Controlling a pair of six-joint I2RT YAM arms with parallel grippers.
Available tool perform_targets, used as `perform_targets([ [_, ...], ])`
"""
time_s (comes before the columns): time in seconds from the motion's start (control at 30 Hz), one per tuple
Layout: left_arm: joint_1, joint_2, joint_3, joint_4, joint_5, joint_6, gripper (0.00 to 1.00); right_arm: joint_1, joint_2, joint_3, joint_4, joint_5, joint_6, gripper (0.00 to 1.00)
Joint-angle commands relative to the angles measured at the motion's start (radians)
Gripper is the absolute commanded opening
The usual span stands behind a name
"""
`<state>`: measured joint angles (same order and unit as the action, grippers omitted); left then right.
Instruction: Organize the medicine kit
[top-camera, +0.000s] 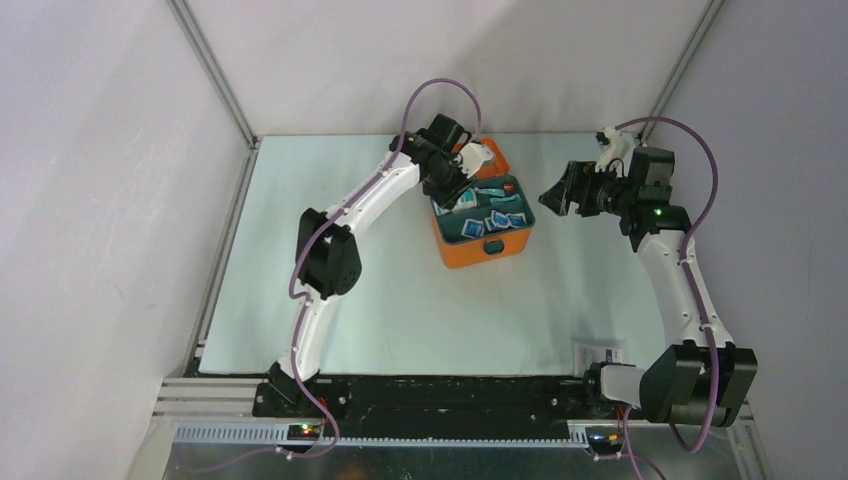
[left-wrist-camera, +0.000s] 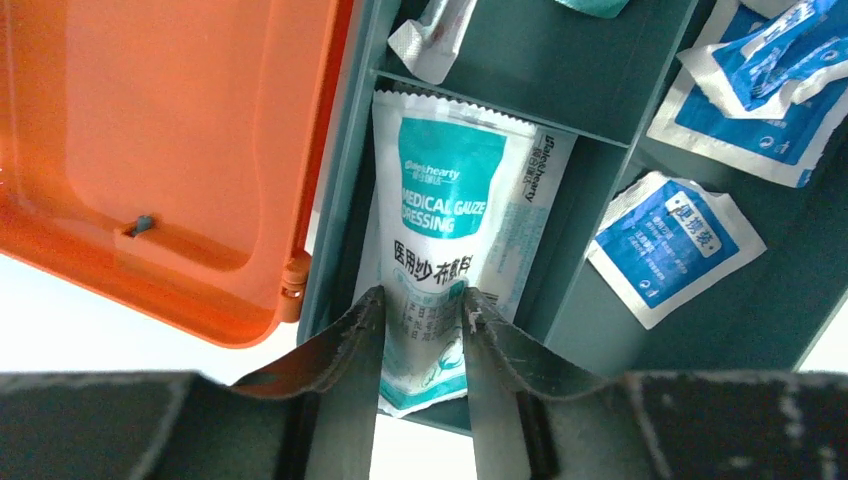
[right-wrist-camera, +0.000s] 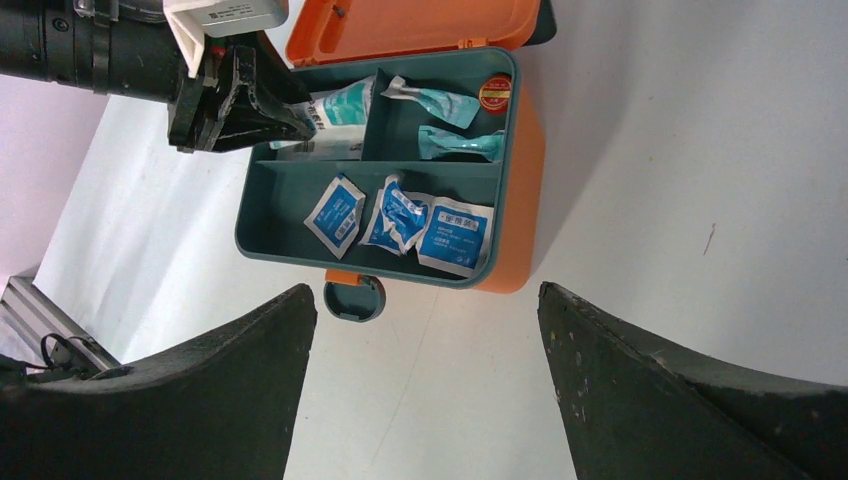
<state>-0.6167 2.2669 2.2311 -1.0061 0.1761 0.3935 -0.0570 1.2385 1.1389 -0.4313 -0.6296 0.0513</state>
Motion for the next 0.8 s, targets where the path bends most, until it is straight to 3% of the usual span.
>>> perform_targets([
  [0.0, -0.015, -0.049, 0.007, 0.010, -0.034, 0.017, 0.41, -0.008, -0.033, -0.001, 0.036, -0.017, 0.005, 0.86],
  [0.27, -0.023, -0.144, 0.010, 0.010, -0.057, 0.025, 0.53, -0.013, -0.030, 0.000, 0.037, -0.024, 0.008, 0.86],
  [0.5, -0.022, -0.139, 0.047, 0.010, 0.002, -0.021, 0.51, -0.014, -0.027, -0.001, 0.041, -0.025, 0.009, 0.86],
  [0.57, -0.023, -0.106, 0.074, 0.011, 0.005, -0.035, 0.40, -0.014, -0.028, -0.001, 0.038, -0.024, 0.009, 0.86],
  [0.67, -0.023, -0.060, 0.109, 0.010, 0.023, -0.051, 0.08, -0.015, -0.032, -0.002, 0.038, -0.022, 0.007, 0.86],
  [0.77, -0.022, -0.033, 0.117, 0.010, 0.036, -0.055, 0.01, -0.018, -0.038, -0.012, 0.045, -0.022, 0.008, 0.86],
])
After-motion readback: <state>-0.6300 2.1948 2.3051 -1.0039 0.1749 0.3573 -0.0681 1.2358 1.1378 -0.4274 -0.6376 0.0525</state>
